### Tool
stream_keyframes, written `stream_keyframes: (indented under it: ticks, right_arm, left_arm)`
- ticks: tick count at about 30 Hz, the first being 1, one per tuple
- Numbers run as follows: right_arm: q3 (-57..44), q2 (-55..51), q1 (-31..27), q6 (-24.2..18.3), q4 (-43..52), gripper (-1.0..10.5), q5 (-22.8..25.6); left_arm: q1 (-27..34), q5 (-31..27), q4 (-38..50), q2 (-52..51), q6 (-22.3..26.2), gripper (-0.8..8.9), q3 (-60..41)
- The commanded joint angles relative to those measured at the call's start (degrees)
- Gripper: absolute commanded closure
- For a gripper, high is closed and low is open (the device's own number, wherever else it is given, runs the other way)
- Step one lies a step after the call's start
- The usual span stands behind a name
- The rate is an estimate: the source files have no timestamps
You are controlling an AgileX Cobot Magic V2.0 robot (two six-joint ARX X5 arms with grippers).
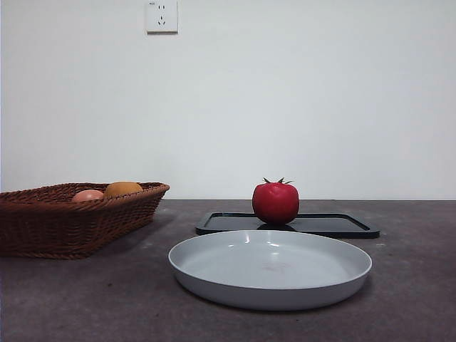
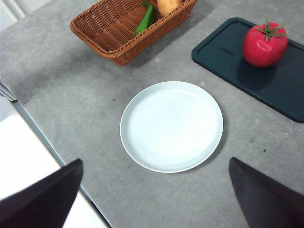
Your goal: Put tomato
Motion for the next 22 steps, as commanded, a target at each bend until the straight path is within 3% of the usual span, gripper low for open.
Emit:
stream_keyframes:
  ticks: [1, 3, 6, 22]
  right_arm:
    - [0.5, 0.2, 0.3, 0.6, 0.7, 6.5, -0.2]
    - [0.5, 0.2, 0.3, 0.6, 0.7, 8.0, -0.2]
    - [0.5, 0.2, 0.3, 0.6, 0.7, 9.4, -0.2]
    - [0.5, 0.2, 0.3, 0.6, 1.8, 9.4, -0.2]
  left_arm:
    - [-0.1, 0.2, 0.3, 0.4, 1.1, 5.28, 1.1]
    - [-0.1, 0.2, 0.4, 0.4, 1.1, 6.59, 1.1]
    - [-0.1, 0.2, 0.4, 0.4, 1.1, 8.1, 1.1]
    - [-0.1, 0.2, 0.6, 0.4, 1.1, 8.05, 1.1]
